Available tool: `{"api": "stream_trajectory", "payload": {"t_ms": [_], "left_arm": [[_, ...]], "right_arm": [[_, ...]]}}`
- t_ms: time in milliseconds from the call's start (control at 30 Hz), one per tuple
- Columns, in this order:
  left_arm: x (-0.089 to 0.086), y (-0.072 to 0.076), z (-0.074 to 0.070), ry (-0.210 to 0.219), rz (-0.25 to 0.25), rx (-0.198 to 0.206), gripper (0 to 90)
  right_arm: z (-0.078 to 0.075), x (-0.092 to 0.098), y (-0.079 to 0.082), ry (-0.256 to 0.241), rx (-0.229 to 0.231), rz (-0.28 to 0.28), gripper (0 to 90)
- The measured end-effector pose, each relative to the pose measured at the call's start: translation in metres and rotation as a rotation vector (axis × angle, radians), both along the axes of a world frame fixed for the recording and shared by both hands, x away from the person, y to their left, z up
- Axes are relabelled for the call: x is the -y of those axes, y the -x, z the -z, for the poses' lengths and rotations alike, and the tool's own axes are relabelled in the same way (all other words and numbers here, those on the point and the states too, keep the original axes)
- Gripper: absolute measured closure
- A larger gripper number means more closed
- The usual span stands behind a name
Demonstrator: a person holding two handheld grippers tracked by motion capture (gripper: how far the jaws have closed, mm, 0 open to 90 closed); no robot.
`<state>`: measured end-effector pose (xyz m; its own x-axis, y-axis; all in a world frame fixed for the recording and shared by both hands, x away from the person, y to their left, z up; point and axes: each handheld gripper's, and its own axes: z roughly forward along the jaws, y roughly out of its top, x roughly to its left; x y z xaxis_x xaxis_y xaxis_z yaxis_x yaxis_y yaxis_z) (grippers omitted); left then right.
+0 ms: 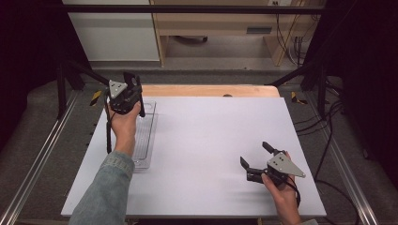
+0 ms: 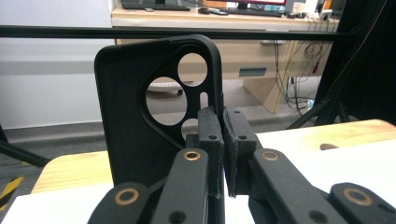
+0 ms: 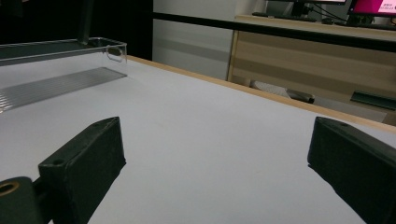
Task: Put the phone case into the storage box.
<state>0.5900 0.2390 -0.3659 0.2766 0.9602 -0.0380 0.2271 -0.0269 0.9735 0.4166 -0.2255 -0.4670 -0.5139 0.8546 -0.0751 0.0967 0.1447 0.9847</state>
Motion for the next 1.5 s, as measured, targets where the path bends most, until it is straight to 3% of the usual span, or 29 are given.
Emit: {"api": "stream_trajectory", "payload": {"t_ms": [267,767,1500], "left_arm": [[0.002,0.002,-0.002,-0.013,-0.003,-0.002,86.5],[-0.001,-0.008,0.005,-0.003,-0.014,-0.024,86.5],[0.005,-0.013,0.008,-0.013,0.006,-0.035,86.5]], "right_arm": [[-0.001,0.0,0.002,-0.007,0.003,-0.001,4.3],[-0.001,0.0,0.003,-0.006,0.007,0.0,4.3],[-0.001,0.005,0.005,-0.01,0.01,0.015,4.2]]}}
